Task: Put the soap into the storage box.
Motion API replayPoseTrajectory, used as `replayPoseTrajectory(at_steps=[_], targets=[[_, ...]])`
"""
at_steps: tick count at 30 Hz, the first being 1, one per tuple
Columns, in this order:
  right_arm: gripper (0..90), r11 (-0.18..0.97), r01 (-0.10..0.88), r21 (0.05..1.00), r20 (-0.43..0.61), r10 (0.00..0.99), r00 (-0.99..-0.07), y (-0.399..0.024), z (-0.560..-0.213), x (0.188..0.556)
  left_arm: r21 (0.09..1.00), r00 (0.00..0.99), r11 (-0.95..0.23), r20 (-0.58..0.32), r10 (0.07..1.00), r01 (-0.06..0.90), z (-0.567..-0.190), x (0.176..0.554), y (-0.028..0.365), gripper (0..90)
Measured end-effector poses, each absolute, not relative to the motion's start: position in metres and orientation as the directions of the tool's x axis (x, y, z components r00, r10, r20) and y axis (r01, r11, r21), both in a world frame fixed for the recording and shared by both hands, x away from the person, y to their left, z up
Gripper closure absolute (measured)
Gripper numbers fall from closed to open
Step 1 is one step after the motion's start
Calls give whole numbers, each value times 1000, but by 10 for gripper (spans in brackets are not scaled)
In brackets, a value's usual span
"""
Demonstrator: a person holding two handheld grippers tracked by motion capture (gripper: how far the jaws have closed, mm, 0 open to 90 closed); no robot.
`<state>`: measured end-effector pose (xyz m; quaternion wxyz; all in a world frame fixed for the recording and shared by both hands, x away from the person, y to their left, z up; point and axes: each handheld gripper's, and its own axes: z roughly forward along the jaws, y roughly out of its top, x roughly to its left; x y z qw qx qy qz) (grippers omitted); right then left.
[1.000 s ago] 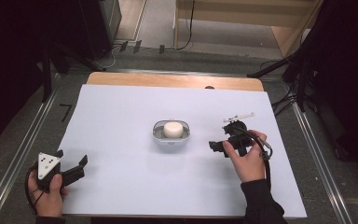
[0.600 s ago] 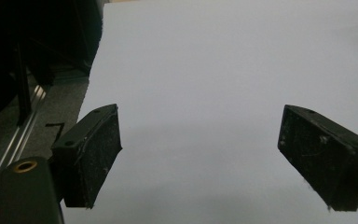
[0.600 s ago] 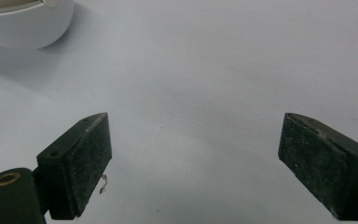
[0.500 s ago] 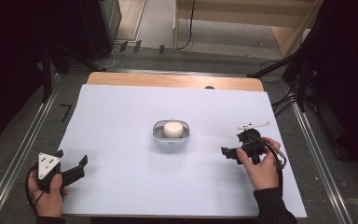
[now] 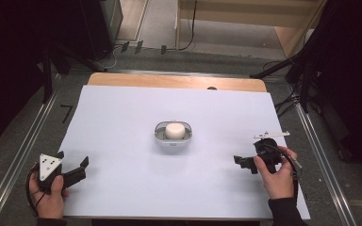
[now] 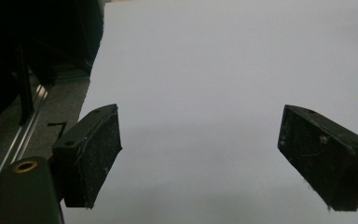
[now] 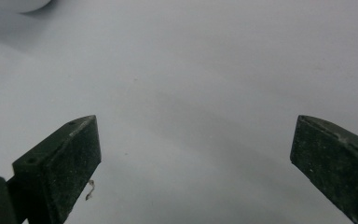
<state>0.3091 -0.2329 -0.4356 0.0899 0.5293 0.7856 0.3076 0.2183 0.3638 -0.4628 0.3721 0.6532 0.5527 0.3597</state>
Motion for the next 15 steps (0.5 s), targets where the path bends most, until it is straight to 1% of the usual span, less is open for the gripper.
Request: replayPoseTrajectory(at_steps=[4,15], targets=[[19,245,769,591,166,896,-413,-244,-435,302,881,127,-117,65,990,458,-463,219,363,139],[19,175,756,631,199,905,-375,-288,-445,280,879,119,-116,68,991,462,-463,219,363,139]])
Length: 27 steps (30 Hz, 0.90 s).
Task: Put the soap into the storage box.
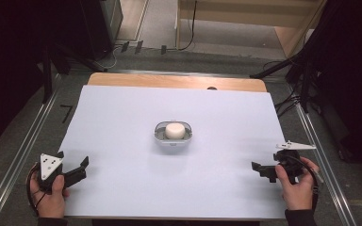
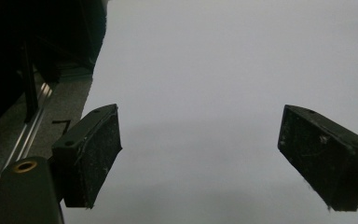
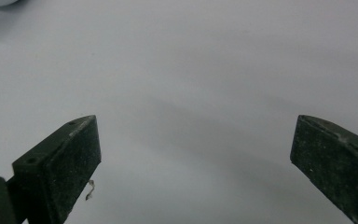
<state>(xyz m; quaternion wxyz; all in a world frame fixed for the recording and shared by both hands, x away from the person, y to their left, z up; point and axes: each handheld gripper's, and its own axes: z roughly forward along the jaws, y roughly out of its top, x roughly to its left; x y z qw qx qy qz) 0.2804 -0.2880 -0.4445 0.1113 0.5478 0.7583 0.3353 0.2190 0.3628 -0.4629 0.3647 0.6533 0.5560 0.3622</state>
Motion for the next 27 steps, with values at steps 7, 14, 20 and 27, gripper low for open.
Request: replayPoseTrajectory(at_steps=[7,14,20,27], targets=[[30,145,754,640,215,909,-358,-314,-453,266,880,105,-109,68,992,461,-463,219,363,138],[59,99,715,692,241,902,-359,-338,-463,250,878,110,-108,63,992,466,-463,219,363,138],[133,73,671,738,225,911,-346,-347,-473,239,876,108,-109,66,992,469,-463,220,363,138],[132,4,632,775,265,906,-330,-355,-486,232,875,108,-106,62,992,472,-463,220,363,138]])
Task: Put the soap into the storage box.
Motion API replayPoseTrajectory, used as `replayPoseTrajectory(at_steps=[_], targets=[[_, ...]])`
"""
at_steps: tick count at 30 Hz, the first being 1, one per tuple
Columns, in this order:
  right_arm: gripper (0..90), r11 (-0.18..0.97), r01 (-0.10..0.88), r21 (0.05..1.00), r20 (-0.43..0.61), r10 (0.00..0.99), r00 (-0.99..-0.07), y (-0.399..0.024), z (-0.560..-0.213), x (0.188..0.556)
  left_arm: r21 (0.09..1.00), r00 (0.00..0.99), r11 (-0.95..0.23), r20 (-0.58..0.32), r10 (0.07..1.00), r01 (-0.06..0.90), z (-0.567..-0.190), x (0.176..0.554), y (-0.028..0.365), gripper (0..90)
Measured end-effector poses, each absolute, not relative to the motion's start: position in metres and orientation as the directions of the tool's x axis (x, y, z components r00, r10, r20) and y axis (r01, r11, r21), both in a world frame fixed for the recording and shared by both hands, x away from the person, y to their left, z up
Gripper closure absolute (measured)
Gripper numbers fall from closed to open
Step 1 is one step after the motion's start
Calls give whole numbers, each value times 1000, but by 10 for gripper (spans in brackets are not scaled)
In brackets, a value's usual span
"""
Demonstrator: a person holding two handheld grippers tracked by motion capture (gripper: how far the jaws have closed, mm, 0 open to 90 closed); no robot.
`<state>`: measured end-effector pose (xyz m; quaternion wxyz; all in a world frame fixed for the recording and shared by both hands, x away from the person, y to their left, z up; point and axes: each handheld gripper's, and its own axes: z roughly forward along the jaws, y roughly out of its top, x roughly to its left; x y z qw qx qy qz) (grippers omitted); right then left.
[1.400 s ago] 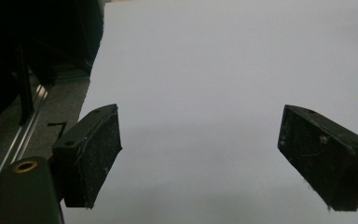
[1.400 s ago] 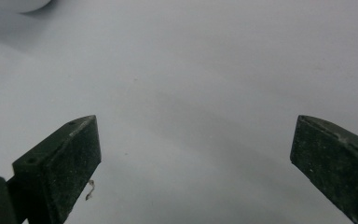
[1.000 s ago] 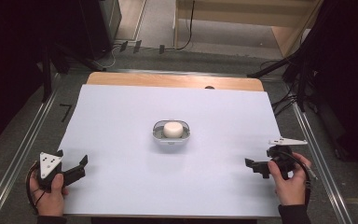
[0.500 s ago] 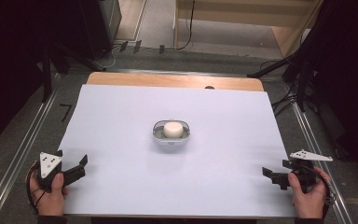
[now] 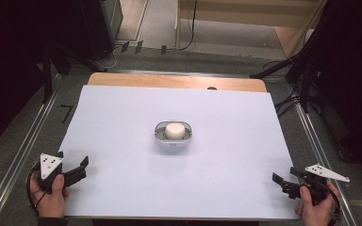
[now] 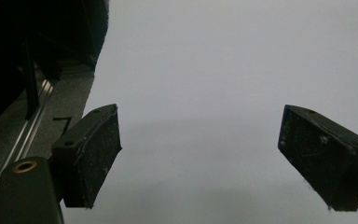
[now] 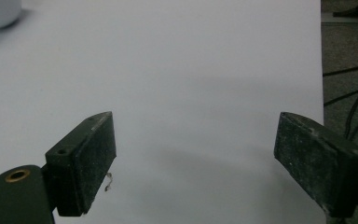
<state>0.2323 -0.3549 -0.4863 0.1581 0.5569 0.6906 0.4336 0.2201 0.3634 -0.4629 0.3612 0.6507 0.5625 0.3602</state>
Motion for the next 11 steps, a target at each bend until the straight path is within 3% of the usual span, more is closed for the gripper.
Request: replayPoseTrajectory(at_steps=[11], targets=[[133,-21,647,762,287,907,-309,-355,-490,233,869,113,-106,58,992,483,-463,221,364,137]])
